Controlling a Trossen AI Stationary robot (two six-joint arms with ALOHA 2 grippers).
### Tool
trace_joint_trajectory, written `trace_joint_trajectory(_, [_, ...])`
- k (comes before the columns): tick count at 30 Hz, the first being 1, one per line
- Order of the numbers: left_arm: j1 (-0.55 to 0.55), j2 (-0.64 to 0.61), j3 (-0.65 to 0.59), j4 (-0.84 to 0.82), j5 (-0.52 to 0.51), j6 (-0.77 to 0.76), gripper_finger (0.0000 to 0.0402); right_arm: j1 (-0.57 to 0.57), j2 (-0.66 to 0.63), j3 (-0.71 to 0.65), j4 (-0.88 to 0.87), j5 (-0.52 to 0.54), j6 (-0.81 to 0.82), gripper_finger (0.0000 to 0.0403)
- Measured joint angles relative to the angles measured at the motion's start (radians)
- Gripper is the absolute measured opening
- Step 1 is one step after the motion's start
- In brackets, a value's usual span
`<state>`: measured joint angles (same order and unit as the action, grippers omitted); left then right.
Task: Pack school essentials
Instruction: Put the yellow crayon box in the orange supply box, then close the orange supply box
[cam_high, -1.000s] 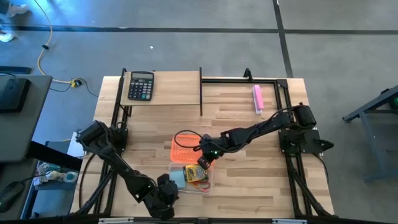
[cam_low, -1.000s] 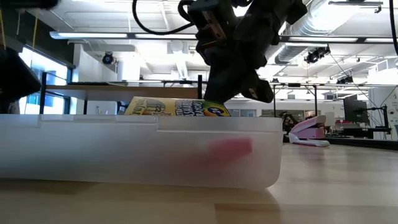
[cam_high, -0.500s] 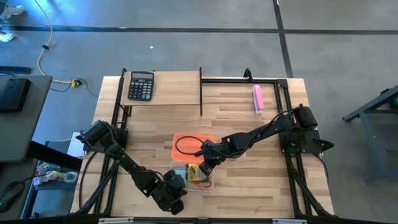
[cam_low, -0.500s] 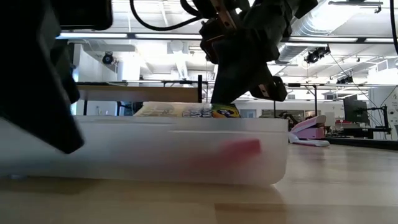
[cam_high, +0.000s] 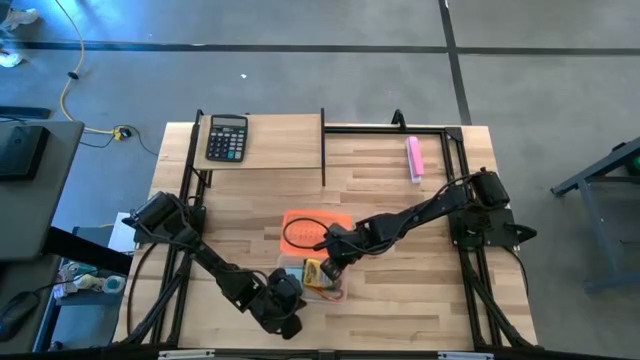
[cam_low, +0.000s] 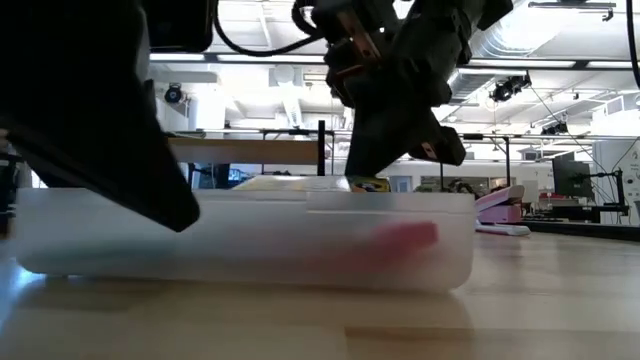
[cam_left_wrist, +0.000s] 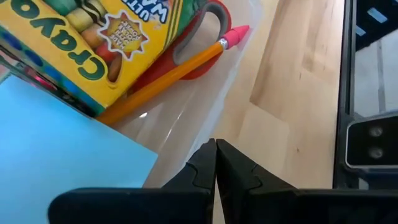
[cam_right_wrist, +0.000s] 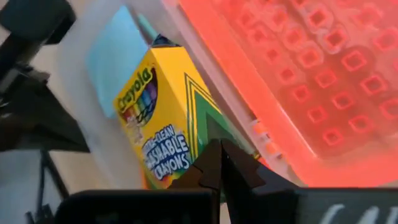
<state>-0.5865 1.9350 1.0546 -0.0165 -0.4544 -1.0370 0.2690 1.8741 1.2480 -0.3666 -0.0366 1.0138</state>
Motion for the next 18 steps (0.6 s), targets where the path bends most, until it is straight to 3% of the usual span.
trace_joint_trajectory(13, [-0.031,0.0,0.026,0.009,-0.034,0.009,0.0,-0.028,-0.067,0.0,-0.072,0.083,-0.033,0.0])
trace_joint_trajectory(18, [-0.031,-0.001,0.069,-0.072,-0.064,0.035,0.0,-0.046,-0.116,0.0,-0.118,0.083,-0.059,0.0])
